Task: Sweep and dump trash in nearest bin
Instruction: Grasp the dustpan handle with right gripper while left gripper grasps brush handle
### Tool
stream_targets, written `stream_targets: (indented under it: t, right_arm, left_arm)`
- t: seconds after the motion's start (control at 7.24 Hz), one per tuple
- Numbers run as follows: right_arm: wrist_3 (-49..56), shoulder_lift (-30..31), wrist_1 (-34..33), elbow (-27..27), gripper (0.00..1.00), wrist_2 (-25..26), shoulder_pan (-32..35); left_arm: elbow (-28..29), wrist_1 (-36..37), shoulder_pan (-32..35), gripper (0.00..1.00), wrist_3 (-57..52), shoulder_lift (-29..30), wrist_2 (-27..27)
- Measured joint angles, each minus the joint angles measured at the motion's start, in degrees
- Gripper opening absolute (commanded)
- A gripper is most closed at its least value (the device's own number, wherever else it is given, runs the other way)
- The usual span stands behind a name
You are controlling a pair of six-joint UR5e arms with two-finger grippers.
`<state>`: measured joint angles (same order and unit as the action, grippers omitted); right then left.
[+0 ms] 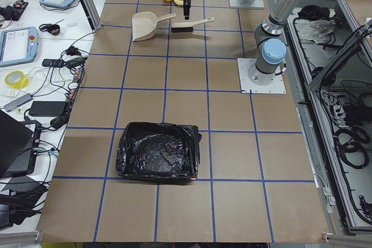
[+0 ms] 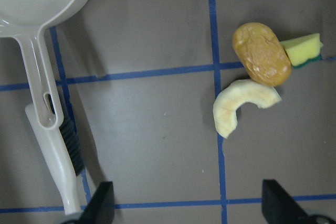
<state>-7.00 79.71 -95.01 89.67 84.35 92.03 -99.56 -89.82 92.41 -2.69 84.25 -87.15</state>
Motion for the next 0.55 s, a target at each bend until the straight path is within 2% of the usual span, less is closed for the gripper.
stream_targets:
  t: [0.14,0.41,0.55]
  right_arm:
    - [-0.05,-4.62,-1.76,-3.14,1.0,-1.24,0.8]
    - [-2.96,-15.78,-3.72,-11.88,1.0,-3.16,7.15]
    - [-5.41,-19.82,-5.89,-13.09,1.0,-3.45,10.65]
  left_arm:
    - [-1.43,-0.01,0.94,1.0,-0.09,-0.17,0.08]
    - [-5.32,0.41,1.86,1.0,-0.06,-1.63,0.37]
    - [-6.97,1.2,2.71,1.0,0.72,-2.05,0.66]
